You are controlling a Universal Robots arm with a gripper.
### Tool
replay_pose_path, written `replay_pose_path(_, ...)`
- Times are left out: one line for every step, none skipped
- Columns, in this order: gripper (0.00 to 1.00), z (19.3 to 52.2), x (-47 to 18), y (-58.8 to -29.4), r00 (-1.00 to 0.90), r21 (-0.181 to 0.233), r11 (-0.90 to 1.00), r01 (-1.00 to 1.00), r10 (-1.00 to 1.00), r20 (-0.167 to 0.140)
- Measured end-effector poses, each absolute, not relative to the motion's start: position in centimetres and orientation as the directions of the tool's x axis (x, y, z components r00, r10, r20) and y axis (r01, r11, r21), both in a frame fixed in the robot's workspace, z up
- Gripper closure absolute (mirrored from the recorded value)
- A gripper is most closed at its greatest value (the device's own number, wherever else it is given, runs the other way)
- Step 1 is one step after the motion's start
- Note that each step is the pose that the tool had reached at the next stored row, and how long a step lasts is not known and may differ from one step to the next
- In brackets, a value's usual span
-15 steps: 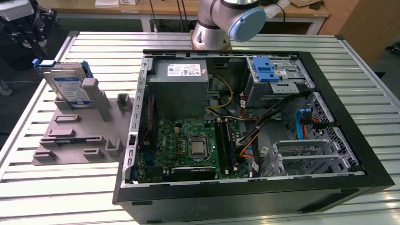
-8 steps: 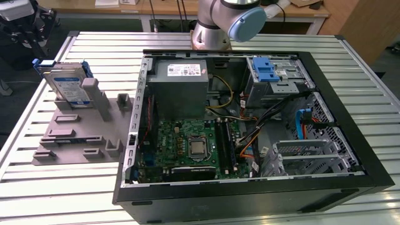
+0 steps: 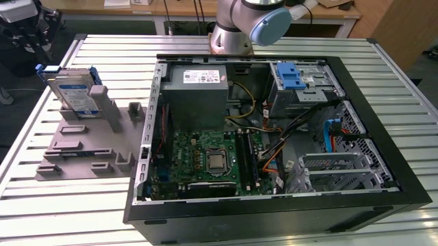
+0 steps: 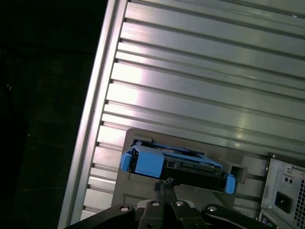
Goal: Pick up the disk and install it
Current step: 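Pick up the disk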
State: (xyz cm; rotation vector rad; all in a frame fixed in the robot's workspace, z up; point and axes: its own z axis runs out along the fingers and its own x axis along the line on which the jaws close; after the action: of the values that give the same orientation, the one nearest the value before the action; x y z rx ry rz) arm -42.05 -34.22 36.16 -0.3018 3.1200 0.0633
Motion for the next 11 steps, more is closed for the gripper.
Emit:
replay_pose_path(0.89, 36.16, -42.05, -34.22, -0.981, 0.040, 0.980, -0.195, -0.195, -0.010)
replay_pose_path(0.89, 36.16, -42.05, -34.22, -0.980, 0.040, 0.979, -0.199, -0.199, -0.010)
replay_pose_path(0.89, 36.17, -42.05, -34.22, -0.979, 0.040, 0.978, -0.203, -0.203, -0.010)
replay_pose_path(0.89, 36.17, -42.05, -34.22, -0.978, 0.040, 0.978, -0.206, -0.206, -0.010)
replay_pose_path(0.89, 36.17, -42.05, -34.22, -0.978, 0.040, 0.977, -0.210, -0.210, -0.010)
replay_pose_path(0.89, 36.17, -42.05, -34.22, -0.977, 0.040, 0.976, -0.213, -0.213, -0.010)
replay_pose_path(0.89, 36.17, -42.05, -34.23, -0.976, 0.040, 0.975, -0.217, -0.216, -0.010)
replay_pose_path(0.89, 36.16, -42.05, -34.22, -0.976, 0.040, 0.975, -0.220, -0.220, -0.010)
replay_pose_path(0.89, 36.17, -42.05, -34.22, -0.975, 0.040, 0.974, -0.223, -0.223, -0.010)
replay_pose_path(0.89, 36.16, -42.05, -34.23, -0.974, 0.040, 0.973, -0.227, -0.227, -0.010)
replay_pose_path(0.89, 36.16, -42.05, -34.22, -0.973, 0.040, 0.972, -0.230, -0.230, -0.010)
